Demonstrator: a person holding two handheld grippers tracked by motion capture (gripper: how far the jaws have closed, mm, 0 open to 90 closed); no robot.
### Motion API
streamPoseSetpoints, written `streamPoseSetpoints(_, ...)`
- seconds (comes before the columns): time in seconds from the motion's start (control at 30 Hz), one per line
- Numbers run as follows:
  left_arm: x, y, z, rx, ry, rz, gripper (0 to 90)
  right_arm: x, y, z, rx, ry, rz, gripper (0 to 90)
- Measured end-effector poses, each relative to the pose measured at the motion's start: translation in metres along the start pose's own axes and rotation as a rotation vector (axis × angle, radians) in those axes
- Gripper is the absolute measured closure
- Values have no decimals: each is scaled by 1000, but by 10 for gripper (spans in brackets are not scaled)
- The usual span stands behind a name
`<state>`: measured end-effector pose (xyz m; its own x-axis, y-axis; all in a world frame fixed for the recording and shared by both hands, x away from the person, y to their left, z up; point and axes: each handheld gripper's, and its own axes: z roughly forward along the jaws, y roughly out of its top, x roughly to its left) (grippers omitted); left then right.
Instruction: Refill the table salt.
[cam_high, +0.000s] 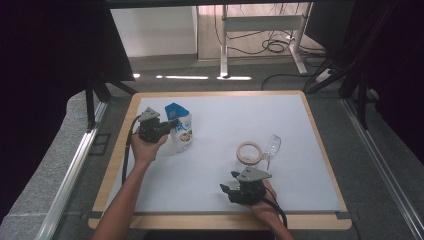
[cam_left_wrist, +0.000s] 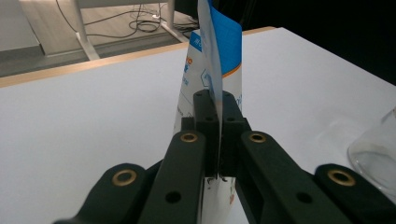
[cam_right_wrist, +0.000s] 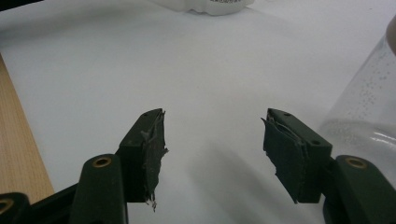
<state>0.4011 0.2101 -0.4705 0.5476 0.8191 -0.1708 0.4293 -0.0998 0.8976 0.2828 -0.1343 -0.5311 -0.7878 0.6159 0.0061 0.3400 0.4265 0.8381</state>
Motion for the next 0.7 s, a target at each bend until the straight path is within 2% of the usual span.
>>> streamPoseSetpoints(0.2, 0, 1, 1, -1, -19, -19, 900, 0, 0, -1, -3, -3, 2, 392)
streamPoseSetpoints(0.7, -7, 6, -3, -6, -33, -14, 900, 0, 0, -1, -7, -6, 0, 392)
